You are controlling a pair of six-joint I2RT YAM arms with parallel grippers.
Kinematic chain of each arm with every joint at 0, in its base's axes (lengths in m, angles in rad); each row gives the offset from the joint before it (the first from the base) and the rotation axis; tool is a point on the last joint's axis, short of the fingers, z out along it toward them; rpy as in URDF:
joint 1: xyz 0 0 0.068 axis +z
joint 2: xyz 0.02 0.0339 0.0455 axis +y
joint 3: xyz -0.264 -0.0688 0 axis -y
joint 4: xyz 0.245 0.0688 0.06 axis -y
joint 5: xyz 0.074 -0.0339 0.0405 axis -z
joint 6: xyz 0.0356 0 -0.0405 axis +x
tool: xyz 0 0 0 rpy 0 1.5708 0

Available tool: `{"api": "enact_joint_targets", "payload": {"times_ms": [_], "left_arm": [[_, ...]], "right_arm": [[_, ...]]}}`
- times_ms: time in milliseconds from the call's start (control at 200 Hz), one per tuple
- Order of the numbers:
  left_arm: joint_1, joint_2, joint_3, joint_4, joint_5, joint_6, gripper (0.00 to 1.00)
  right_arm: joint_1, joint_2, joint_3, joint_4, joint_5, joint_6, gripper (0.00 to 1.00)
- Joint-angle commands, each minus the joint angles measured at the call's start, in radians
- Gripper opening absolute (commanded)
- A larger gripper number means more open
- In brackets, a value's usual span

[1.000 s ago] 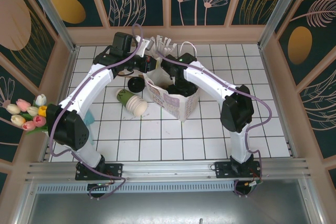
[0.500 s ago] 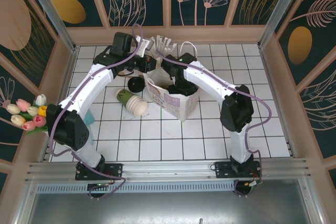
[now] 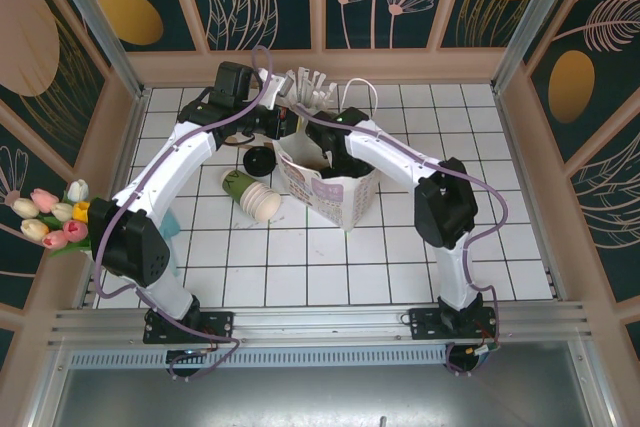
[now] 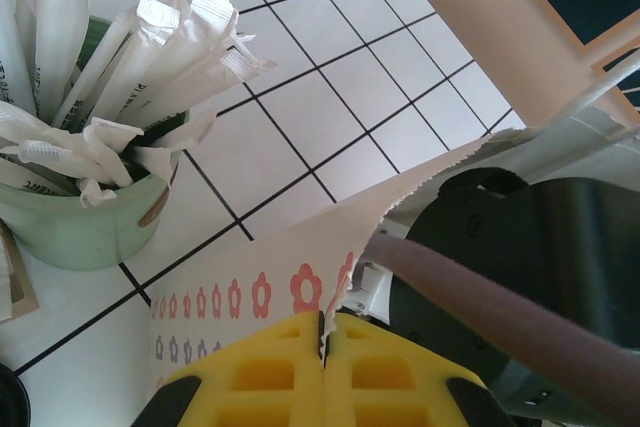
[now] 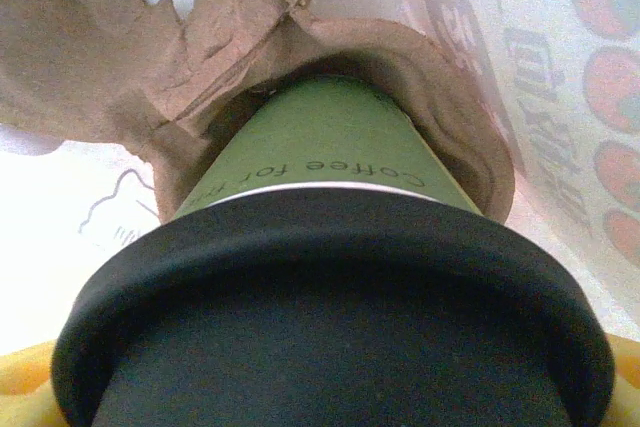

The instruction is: Pack the takeout coffee

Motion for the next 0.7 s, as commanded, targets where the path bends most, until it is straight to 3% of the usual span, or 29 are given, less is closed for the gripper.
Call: {"api": "enact_joint_targets", "payload": {"times_ms": [0, 696], "left_arm": [[0.0, -0.005, -0.003, 0.013, 0.012, -0.008, 0.0], [0.0, 0.007, 0.008, 0.015, 0.022, -0.011, 0.0]], "right_arm": [[-0.008, 0.013, -0.041, 0.017, 0.003, -0.015, 0.48], [-0.016, -0.011, -0.053, 0.013, 0.007, -0.008, 0.48]]}}
